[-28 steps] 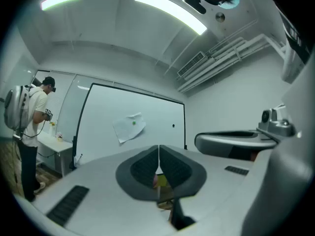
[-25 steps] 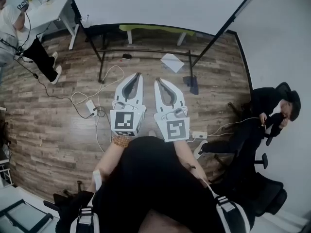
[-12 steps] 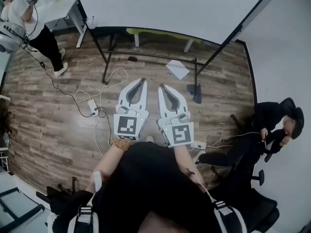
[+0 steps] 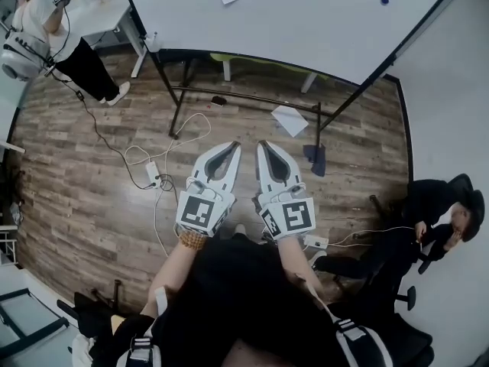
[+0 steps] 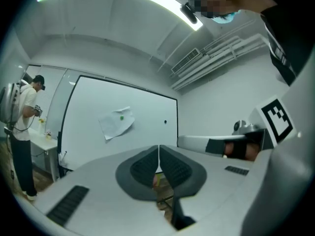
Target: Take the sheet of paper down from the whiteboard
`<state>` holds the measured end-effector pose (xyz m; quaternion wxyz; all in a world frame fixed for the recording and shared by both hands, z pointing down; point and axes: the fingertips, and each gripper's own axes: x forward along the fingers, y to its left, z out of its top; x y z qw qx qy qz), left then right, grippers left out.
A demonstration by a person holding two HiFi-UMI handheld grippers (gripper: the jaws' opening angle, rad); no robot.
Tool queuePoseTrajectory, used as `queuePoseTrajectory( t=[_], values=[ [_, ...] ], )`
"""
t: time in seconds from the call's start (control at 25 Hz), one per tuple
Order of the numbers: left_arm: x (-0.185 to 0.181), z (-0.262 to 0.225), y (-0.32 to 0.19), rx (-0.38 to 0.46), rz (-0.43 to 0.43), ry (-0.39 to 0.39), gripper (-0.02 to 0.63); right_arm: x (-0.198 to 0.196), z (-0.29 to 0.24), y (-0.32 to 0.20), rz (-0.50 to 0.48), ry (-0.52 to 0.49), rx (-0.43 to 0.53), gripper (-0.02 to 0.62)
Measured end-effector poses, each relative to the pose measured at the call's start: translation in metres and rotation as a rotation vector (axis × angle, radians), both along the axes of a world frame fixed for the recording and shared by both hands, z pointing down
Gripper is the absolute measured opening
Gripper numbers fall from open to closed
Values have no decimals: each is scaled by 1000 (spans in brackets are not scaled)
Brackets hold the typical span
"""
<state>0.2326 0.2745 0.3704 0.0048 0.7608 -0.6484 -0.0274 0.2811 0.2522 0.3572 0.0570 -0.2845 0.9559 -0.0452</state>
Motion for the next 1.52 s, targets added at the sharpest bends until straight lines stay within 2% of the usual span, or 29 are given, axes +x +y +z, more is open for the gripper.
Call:
queuePoseTrajectory(
  t=[0.24,0.36,0.48,0.64,0.72,0.84,1.0,1.08,1.2,1.32,1.52],
  values=[
    [-42,9,-34,19,-3,29,16,-28,4,-30,21,50,14,-2],
    [-57,5,-52,21,42,59,17,-43,3,-46,45,75,17,-2],
    [-72,-5,-68,35,87,51,17,-64,1,-65,58,90,30,-2],
    [-93,-4,-77,31,163,81,17,-95,-3,-77,73,139,74,-2],
    [-111,0,-82,23,176,86,17,-112,-7,-84,86,151,100,-2],
    [-140,9,-93,8,151,90,17,-125,-6,-100,163,187,131,-2],
    [-170,5,-108,33,133,76,17,-135,7,-120,261,240,114,-2],
    [-187,5,-112,44,124,76,17,-146,12,-125,269,249,110,-2],
    [-207,28,-119,-12,122,70,17,-159,24,-125,260,269,95,-2],
    [-227,45,-137,-54,103,101,17,-167,28,-131,260,285,104,-2],
    [-239,52,-159,-68,70,112,17,-166,41,-158,295,316,90,-2]
  ],
)
